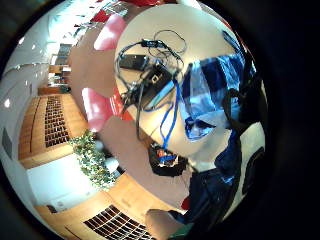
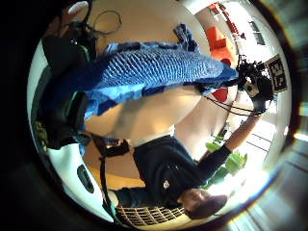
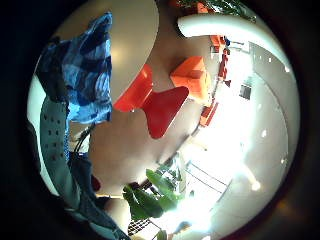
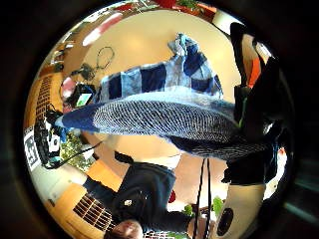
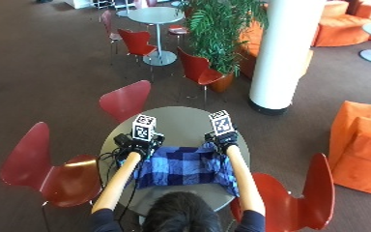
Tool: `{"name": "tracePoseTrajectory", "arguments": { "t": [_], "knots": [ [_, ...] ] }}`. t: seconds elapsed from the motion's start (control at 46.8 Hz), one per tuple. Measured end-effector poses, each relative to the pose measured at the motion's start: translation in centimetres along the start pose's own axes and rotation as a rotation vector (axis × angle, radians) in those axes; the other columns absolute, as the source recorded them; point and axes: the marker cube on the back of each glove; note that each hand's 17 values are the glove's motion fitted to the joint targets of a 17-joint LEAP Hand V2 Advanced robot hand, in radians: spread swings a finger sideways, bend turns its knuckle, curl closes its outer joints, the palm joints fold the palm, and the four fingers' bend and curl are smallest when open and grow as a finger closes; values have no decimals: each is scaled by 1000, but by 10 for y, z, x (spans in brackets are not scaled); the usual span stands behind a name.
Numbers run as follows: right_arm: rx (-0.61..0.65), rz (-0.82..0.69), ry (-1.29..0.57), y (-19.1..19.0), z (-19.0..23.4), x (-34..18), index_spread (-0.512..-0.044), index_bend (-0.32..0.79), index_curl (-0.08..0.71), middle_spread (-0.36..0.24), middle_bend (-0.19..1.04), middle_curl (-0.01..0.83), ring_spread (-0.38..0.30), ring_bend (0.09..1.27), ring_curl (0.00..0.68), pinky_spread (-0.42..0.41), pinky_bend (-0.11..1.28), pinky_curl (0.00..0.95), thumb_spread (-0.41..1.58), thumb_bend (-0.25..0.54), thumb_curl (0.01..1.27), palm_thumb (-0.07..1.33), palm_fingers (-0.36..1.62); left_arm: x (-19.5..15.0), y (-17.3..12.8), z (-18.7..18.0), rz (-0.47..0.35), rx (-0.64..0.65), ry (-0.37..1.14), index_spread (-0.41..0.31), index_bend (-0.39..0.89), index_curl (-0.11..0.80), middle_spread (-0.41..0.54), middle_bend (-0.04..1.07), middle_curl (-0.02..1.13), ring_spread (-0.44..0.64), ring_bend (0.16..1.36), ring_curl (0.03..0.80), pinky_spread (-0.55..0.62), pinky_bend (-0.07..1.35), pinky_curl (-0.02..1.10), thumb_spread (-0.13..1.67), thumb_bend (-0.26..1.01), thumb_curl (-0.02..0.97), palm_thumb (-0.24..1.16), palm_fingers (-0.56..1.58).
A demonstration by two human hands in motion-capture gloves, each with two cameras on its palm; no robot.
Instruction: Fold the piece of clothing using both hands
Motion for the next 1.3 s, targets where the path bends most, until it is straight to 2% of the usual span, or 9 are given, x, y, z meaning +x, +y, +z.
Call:
{"name": "tracePoseTrajectory", "arguments": {
  "t": [0.128,0.299,0.47,0.663,0.834,1.005,1.091,1.155,1.304],
  "knots": [
    [-86,32,-59,-3,15,-1,-262,185,518,-228,268,509,-275,528,464,-390,530,368,242,-34,736,1042,1274,12,6,10,-113,-86,31,-277,156,402,-306,286,521,-353,455,423,-475,765,430,1144,-13,340,878,1248],
    [37,29,-56,-52,52,-13,-261,174,519,-233,261,514,-274,524,466,-388,539,375,252,-32,745,1042,1266,21,-25,50,-218,6,-119,-271,142,399,-310,285,526,-355,461,427,-476,774,433,1147,-14,336,877,1236],
    [651,241,27,-82,38,3,-302,48,422,-255,166,478,-276,481,452,-320,641,405,637,-8,696,1041,957,44,-46,57,-191,212,-259,-222,31,339,-257,123,483,-331,488,433,-453,850,448,1134,-41,327,812,980],
    [221,266,-407,-2,63,31,-324,56,336,-218,165,447,-233,467,432,-190,609,395,987,-92,549,757,859,34,-64,45,-190,485,-139,-187,76,284,-209,99,413,-288,497,426,-411,870,442,1121,-36,316,712,874],
    [7,288,-510,6,121,20,-340,25,255,-100,140,408,-67,461,432,19,719,419,1090,-80,426,444,526,49,18,39,-173,332,15,-180,163,310,-140,85,357,-195,469,417,-327,782,419,1146,-54,279,545,738],
    [19,365,-404,-8,188,-13,-360,37,182,-11,148,358,67,499,407,161,840,419,1107,-51,368,307,355,66,30,104,-186,85,108,-167,268,376,-29,98,311,3,436,412,-92,545,373,1176,-58,232,325,393],
    [55,337,-362,-9,199,-23,-368,46,158,1,176,351,60,545,405,135,839,408,1111,-33,356,296,353,64,33,124,-270,-13,56,-158,271,386,0,112,284,71,429,384,-7,485,338,1185,-39,225,284,362],
    [129,299,-416,-10,194,-24,-364,58,149,-2,196,356,33,568,408,76,813,398,1110,-33,345,285,355,67,27,128,-243,4,49,-155,270,393,24,108,269,113,427,372,38,475,328,1191,-31,224,262,345],
    [113,308,-448,-8,187,-9,-347,13,104,-92,344,414,-99,701,436,-116,847,399,1145,73,372,505,735,69,23,130,-279,-36,38,-142,251,403,58,109,243,177,439,362,109,480,330,1200,-29,219,210,321]
  ]
}}
